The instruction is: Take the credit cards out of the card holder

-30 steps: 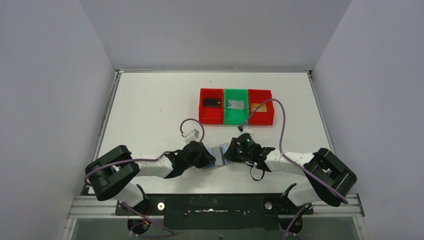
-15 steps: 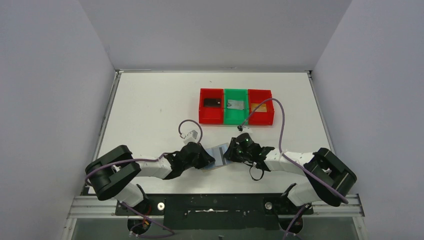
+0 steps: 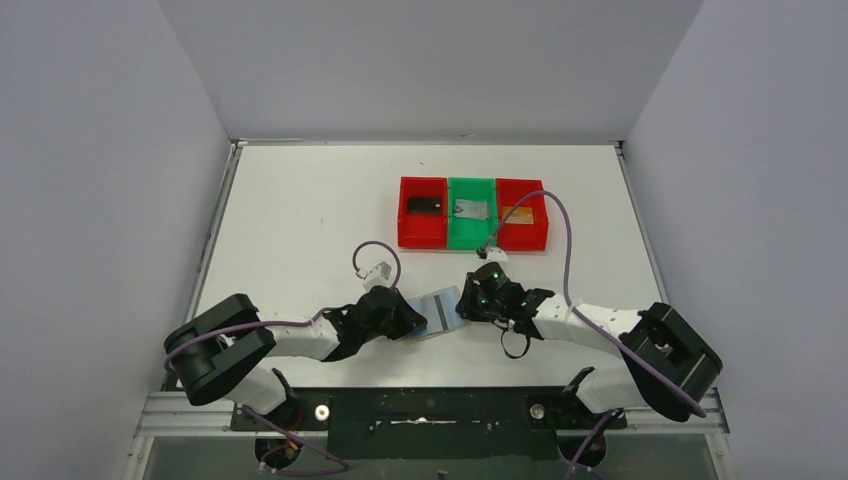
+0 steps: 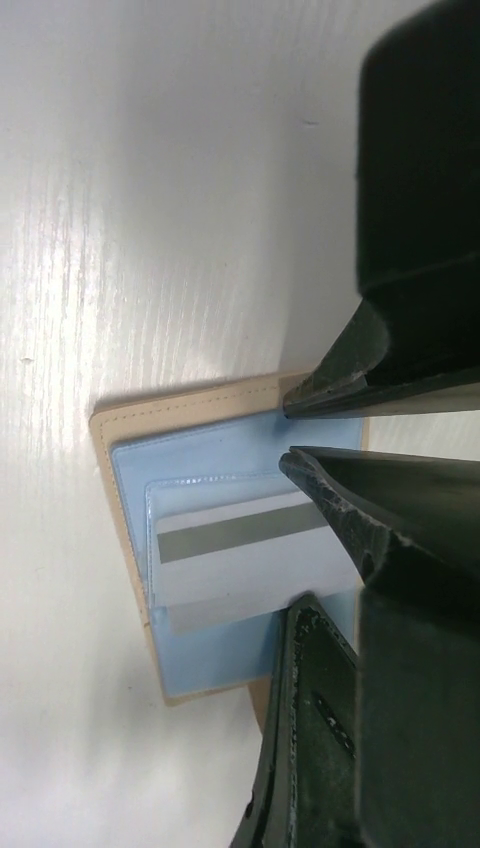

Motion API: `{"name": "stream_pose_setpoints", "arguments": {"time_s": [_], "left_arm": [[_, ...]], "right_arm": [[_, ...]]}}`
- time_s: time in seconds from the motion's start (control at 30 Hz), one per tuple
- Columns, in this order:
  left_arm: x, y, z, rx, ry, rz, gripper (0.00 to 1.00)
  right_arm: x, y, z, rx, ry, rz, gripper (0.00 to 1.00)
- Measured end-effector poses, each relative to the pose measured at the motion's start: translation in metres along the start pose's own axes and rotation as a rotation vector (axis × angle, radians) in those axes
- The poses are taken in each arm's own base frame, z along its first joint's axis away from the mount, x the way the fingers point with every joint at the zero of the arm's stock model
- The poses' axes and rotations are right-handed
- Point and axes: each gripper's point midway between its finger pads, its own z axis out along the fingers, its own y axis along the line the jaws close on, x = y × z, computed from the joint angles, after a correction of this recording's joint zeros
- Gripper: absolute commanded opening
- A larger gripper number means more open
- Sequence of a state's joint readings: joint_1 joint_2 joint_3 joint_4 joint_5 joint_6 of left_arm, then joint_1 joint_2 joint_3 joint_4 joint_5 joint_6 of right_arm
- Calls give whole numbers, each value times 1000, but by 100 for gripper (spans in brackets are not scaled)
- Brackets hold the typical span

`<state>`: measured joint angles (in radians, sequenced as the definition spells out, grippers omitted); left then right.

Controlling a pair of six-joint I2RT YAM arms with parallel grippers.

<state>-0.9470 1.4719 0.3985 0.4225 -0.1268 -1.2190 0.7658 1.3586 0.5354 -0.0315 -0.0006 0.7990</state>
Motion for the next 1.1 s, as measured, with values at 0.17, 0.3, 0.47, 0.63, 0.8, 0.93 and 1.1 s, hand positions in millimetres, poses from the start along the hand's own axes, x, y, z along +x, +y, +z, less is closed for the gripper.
{"name": "stream_pose_setpoints", "arguments": {"time_s": [0.17,0.3,0.47,0.63,0.8,0.93,1.1], "left_arm": [[0,0,0,0,0,0,0],[0,0,0,0,0,1,0],[0,0,0,0,0,1,0],[0,0,0,0,0,3,0],[-1,0,0,-1,-1,3,0],[-1,1,0,-3,-2,5,0],[-2,3,0,-10,-3,7,0]], "right_arm": [[-9,12,-13,-61,-28,-34,17],[-7,24,-16,-122,-12,-53,16],[9,29,-6,-151,61,-68,16],[17,32,6,-149,121,-92,19],[4,37,7,-135,100,-123,19],[2,36,14,-111,109,-141,19],[3,33,21,-92,111,-136,19]]}}
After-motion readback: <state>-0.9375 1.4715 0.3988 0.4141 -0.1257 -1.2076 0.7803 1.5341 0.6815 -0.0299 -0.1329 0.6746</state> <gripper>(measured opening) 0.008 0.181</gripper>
